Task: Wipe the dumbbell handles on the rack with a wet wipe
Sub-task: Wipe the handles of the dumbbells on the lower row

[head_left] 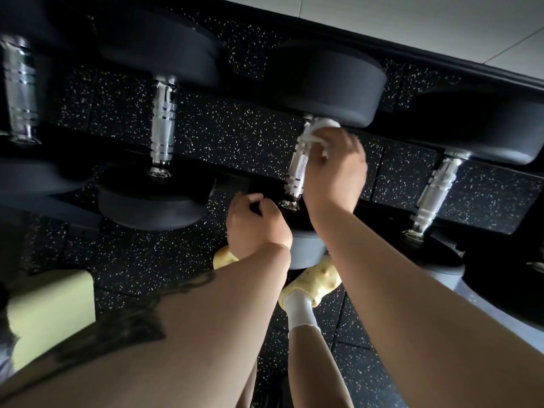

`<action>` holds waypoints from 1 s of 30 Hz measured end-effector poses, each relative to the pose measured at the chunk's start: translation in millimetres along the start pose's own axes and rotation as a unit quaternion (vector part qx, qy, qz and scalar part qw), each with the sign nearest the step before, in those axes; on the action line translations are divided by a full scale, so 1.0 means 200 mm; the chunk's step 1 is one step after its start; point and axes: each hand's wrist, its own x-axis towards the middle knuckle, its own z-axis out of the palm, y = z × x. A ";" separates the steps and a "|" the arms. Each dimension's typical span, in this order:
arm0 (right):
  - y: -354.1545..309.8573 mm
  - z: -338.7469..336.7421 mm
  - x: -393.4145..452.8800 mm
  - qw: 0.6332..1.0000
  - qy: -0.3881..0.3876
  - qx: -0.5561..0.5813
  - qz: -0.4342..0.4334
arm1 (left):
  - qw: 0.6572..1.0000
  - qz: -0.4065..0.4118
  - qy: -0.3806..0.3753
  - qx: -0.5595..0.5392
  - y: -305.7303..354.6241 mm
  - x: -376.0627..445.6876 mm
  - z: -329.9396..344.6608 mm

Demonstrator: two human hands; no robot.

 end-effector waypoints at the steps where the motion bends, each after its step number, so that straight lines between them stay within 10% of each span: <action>1: 0.01 -0.02 0.00 0.998 -0.012 0.025 0.059 | 1.000 0.001 0.002 -0.002 0.00 0.00 0.00; 6: 0.04 -0.01 0.12 0.928 -0.119 0.201 0.290 | 1.000 -0.003 -0.003 0.001 0.00 0.00 0.00; 10: 0.04 0.04 0.24 0.756 -0.180 0.403 0.483 | 1.000 -0.005 -0.005 -0.003 0.00 0.00 0.01; 13: 0.02 0.03 0.25 0.699 -0.179 0.494 0.485 | 1.000 -0.007 -0.003 -0.002 -0.01 0.01 0.01; 20: 0.00 -0.12 0.09 0.855 -0.129 0.309 0.397 | 1.000 0.002 0.001 -0.004 0.01 -0.01 0.00; 26: -0.07 0.02 0.20 0.811 -0.131 0.331 0.465 | 1.000 0.003 0.007 -0.004 -0.01 0.00 0.01; 30: -0.03 -0.01 0.03 0.946 -0.058 0.168 0.272 | 1.000 0.006 0.009 -0.004 -0.01 0.00 0.01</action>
